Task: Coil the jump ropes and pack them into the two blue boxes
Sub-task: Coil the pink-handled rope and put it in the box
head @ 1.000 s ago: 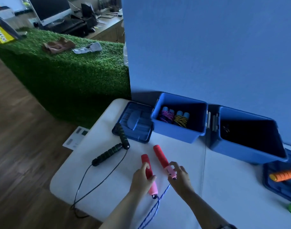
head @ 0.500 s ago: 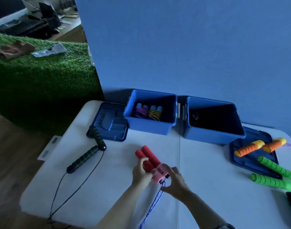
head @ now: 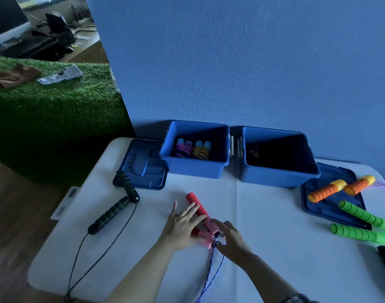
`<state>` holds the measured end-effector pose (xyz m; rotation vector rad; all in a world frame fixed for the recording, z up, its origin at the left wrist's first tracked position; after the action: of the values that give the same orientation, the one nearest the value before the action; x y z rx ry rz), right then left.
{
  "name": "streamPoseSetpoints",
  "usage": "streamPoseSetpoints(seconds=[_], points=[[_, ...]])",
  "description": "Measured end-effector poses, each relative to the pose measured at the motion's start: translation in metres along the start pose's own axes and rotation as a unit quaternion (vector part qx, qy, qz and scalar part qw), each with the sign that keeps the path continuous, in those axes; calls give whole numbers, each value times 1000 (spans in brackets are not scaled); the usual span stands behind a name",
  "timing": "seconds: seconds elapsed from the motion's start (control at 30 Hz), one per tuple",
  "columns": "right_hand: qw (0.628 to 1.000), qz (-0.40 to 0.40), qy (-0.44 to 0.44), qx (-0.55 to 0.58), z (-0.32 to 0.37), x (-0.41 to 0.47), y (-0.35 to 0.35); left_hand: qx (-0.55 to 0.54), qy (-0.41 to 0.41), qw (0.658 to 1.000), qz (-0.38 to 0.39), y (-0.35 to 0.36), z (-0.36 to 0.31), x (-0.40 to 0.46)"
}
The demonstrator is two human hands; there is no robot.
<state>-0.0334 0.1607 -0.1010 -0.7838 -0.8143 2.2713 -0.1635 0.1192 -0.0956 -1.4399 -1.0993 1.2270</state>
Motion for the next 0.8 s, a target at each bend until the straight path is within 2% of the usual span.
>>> streamPoseSetpoints(seconds=[0.13,0.2,0.3,0.37,0.43,0.53,0.6,0.67,0.73,0.8], points=[[998,26,-18,-50,8,-3,16,20,-57,996,69,-12,14,-3],[993,36,-33,-111,13,-5,23,-5,-56,997,62,-10,16,-4],[989,21,-32,-144,19,-8,25,-5,-41,996,75,-8,14,-4],[986,22,-25,-163,20,-10,28,23,-20,999,30,-5,9,1],[982,28,-10,-185,19,-10,32,32,-57,995,71,4,14,-2],[987,24,19,-160,19,-8,37,67,-66,991,93,-2,13,-3],[994,9,61,-88,15,-6,37,86,-73,987,110,5,17,-6],[993,-11,113,-7,7,-3,32,78,-70,991,85,5,19,-10],[990,-15,143,0,0,-3,28,58,-49,987,143,19,20,-21],[988,-18,156,-14,-6,-2,25,50,-37,989,131,29,24,-29]])
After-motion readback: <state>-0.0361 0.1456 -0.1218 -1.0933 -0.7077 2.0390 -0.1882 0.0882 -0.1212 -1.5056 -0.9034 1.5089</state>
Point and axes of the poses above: each hand's wrist, its own x-axis towards the middle knuckle, its own y-axis out of the palm, z = x × y, the point moved 9 cm from there along x, towards the middle knuckle, and after that the axes turned 2 degrees about y, right-handed, at the moved point
